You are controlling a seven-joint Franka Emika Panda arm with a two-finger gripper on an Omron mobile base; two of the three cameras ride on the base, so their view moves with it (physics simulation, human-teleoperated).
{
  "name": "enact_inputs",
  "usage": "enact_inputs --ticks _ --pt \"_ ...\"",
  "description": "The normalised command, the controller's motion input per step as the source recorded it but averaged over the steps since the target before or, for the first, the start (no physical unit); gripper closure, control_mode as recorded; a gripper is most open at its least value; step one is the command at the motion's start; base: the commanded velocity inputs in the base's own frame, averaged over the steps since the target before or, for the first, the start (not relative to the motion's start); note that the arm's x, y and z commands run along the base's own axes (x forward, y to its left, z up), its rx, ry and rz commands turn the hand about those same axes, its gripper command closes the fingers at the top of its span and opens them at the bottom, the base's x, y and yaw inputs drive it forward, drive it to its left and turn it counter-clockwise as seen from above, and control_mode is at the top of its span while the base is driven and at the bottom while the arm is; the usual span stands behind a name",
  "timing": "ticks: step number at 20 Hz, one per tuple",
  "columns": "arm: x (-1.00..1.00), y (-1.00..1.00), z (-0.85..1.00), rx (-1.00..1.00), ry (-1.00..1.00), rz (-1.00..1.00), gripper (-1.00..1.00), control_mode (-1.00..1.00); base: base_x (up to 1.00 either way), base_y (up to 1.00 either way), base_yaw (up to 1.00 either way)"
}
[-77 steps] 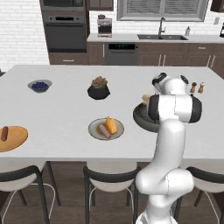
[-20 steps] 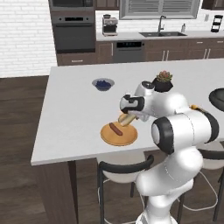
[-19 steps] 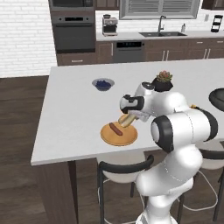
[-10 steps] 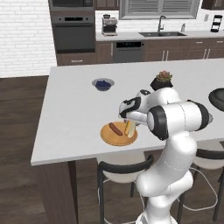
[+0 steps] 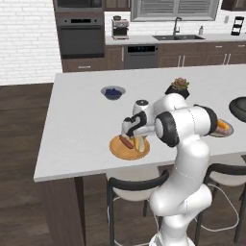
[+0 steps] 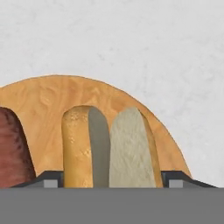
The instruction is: Place one bun and one sausage from the bowl on each plate.
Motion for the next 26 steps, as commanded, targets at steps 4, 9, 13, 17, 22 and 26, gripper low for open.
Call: enact_inputs --ticks 4,9,13,17,22,26 --pt "0.07 0.0 -0.07 0.0 0.0 0.05 -1.0 -1.0 0.0 0.0 0.0" --pt "-0.17 0.0 0.5 0.0 -0.13 0.0 -1.0 -1.0 0.0 0.0 0.0" --pt "-0.3 0.0 0.66 0.0 -0.23 0.0 -1.0 -1.0 0.0 0.0 0.0" --pt "-0.61 -0.01 0.88 0.01 -0.32 0.0 -1.0 -1.0 0.0 0.0 0.0" --pt "-1.0 -0.13 1.0 0.07 -0.61 0.0 -1.0 -1.0 0.0 0.0 0.0" --pt "-1.0 -0.14 1.0 0.05 -0.59 0.0 -1.0 -1.0 0.0 0.0 0.0"
